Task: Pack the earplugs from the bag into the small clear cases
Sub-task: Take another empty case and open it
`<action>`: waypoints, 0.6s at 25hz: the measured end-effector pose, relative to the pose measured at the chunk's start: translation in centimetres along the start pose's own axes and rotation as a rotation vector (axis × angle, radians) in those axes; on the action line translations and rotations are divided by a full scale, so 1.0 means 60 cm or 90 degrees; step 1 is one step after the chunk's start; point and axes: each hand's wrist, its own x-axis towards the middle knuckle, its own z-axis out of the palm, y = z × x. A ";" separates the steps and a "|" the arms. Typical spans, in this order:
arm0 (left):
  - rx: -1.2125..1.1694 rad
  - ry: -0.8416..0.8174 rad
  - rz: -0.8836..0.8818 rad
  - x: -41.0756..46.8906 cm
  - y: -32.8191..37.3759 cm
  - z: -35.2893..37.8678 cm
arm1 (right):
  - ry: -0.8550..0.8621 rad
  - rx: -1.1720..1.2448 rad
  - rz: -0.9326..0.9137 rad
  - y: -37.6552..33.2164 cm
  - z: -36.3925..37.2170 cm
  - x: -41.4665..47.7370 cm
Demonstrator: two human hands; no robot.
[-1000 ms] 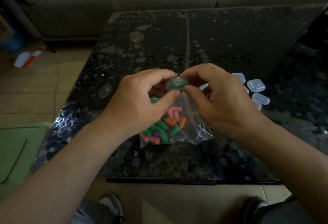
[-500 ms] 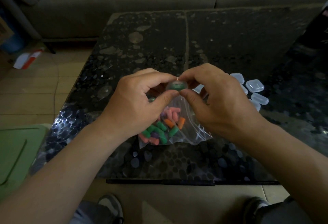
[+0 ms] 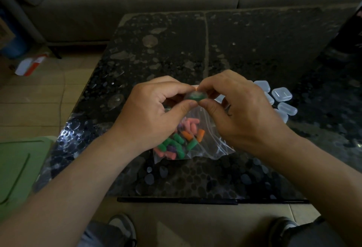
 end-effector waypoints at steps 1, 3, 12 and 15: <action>0.001 0.003 -0.012 -0.001 0.001 0.002 | 0.000 -0.002 0.004 0.000 0.000 0.000; -0.017 0.024 -0.063 -0.001 0.007 0.007 | 0.012 -0.013 0.023 -0.002 -0.002 0.000; -0.325 0.034 -0.285 0.020 0.021 0.022 | 0.080 0.012 0.178 0.010 0.005 0.028; -0.305 -0.001 -0.315 0.032 0.010 0.037 | 0.009 0.182 0.262 0.021 0.017 0.036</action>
